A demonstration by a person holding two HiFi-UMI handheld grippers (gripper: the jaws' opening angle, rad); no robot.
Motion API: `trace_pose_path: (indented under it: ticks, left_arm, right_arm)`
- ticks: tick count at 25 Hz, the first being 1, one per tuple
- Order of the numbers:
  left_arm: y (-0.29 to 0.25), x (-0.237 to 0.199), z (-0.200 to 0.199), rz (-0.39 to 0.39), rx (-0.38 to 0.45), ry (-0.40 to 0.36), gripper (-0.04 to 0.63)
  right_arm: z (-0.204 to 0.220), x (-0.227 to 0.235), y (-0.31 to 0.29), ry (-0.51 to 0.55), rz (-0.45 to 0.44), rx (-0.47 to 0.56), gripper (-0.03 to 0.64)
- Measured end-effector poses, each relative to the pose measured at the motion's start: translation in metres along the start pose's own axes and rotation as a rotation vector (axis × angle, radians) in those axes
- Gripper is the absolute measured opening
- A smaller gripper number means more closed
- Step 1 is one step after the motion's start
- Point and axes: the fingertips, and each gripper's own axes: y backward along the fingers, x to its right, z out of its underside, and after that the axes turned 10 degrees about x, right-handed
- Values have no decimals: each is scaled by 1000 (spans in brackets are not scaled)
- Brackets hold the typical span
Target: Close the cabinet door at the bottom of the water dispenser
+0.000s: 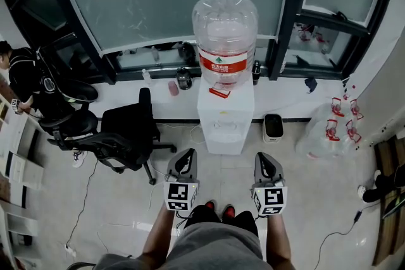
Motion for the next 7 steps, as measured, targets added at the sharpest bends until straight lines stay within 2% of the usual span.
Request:
trace_pose_path:
  ticks: [7]
  left_arm:
    - [1, 5, -2, 8, 9, -5, 32]
  right_arm:
    - [2, 0, 4, -1, 4, -4, 17]
